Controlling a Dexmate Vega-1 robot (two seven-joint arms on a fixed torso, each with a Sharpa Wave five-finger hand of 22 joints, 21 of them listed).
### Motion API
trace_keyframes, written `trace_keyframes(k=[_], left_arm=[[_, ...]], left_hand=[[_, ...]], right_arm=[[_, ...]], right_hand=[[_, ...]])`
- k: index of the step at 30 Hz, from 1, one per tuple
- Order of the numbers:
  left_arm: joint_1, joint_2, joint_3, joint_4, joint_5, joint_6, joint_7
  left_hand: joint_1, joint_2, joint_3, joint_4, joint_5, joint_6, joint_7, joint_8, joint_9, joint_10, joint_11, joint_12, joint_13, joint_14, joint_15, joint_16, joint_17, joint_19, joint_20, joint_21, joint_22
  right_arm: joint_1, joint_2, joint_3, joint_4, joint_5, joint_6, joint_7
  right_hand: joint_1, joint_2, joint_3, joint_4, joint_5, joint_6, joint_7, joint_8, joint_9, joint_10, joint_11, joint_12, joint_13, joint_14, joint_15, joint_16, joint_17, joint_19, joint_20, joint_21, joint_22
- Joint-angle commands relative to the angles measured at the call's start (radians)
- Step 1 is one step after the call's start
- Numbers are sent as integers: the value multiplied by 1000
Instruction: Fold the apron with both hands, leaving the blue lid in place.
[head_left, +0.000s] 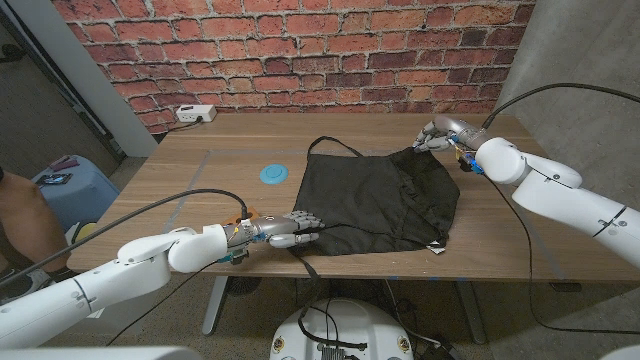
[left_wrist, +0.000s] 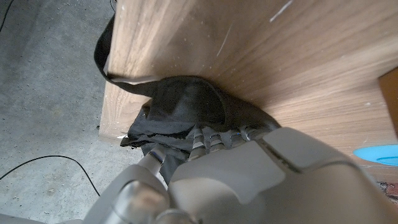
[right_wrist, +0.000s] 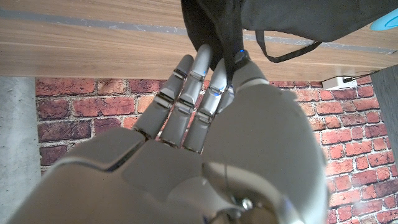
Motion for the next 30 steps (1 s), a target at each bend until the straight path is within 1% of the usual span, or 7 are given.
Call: trace_keyframes(k=[1,3,10,15,23,30], left_arm=[[10,4,-5,-6,4,0,6],[9,4,-4,-6,3,-1,3],[9,1,-4,-5,3,-1,3],[1,0,0,-1,8,-6,-4],[-17,-3,6,10,14,-21,-19],[-24,-6,8,19,11,-31,-24]], left_hand=[[-7,3,9,2,0,7,-3,-2,3,2,-5,0,2,-37,-4,-3,1,-90,0,5,0],[-7,3,10,2,0,7,-3,-2,3,3,-5,0,2,-37,-4,-3,1,-90,0,5,0],[-7,2,10,2,0,8,-2,-2,3,3,-5,0,2,-37,-3,-3,1,-90,1,5,0],[-7,3,10,2,-1,12,-1,0,3,12,-4,3,2,-37,-3,-3,1,-91,1,4,0],[-8,2,11,2,-1,22,0,2,3,20,-4,6,2,-35,-3,-3,2,-92,1,4,1],[-8,1,10,2,-1,29,2,4,3,25,-3,7,2,-35,-2,-3,2,-92,0,3,1]], right_arm=[[-14,-6,18,-39,28,14,5],[-16,-9,19,-41,30,26,6],[-19,-8,28,-49,45,44,9],[-25,-8,44,-53,65,70,9],[-28,-9,56,-72,76,84,11],[-27,-8,63,-67,100,116,29]], right_hand=[[12,-1,-4,-1,1,4,9,0,2,8,7,0,1,14,-100,-6,6,5,-10,7,3],[13,-1,-5,-1,1,4,9,0,2,5,3,1,5,14,-100,-9,7,5,-10,8,3],[15,1,-9,0,2,4,9,-2,1,3,6,0,7,17,-99,-17,13,5,-9,9,3],[16,2,-11,0,1,3,11,-2,1,0,6,-1,9,21,-100,-19,17,5,-9,9,3],[19,4,-14,0,1,2,10,-3,2,2,7,-3,6,24,-100,-28,24,4,-7,10,3],[21,4,-19,0,1,3,15,-4,2,7,9,-4,3,28,-100,-35,31,5,-7,11,3]])
